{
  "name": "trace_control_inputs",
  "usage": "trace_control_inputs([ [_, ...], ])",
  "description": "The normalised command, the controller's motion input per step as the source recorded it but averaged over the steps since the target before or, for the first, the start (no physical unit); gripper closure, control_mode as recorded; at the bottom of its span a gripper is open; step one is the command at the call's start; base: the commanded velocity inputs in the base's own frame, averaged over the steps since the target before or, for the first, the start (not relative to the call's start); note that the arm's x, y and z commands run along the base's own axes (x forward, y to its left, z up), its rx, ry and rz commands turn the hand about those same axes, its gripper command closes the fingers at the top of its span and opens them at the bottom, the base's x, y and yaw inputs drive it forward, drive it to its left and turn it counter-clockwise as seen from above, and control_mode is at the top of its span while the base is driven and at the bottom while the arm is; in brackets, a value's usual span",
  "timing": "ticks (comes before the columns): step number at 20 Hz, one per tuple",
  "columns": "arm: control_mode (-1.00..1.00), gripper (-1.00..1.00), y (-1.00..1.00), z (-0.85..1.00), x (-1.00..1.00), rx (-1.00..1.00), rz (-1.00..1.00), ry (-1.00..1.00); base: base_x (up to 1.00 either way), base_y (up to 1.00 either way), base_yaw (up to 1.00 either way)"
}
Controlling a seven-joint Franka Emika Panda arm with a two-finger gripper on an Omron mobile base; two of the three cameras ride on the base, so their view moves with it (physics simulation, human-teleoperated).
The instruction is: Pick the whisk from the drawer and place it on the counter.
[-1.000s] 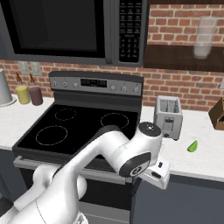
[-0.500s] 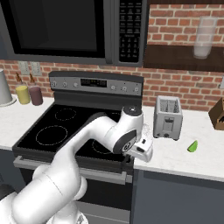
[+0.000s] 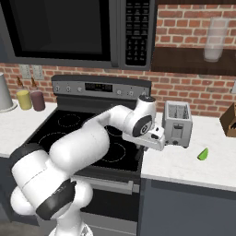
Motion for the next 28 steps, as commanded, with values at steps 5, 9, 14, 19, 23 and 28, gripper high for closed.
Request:
trace_control_inputs([
  [5, -1.0, 1.0, -0.03, -0.45, 0.73, 0.0, 0.03, 0.02, 0.0, 0.0, 0.0],
  [9, -1.0, 1.0, -0.24, -0.54, 0.38, 0.0, 0.0, 0.0, 0.0, 0.0, 0.0],
  [14, -1.0, 1.0, -0.52, -0.39, 0.25, 0.0, 0.0, 0.0, 0.0, 0.0, 0.0],
  [19, -1.0, 1.0, -0.5, -0.26, 0.11, 0.0, 0.0, 0.0, 0.0, 0.0, 0.0],
  [23, -1.0, 1.0, -0.17, -0.29, 0.16, 0.0, 0.0, 0.0, 0.0, 0.0, 0.0],
  [28, -1.0, 1.0, 0.0, -0.32, 0.02, 0.0, 0.0, 0.0, 0.0, 0.0, 0.0],
])
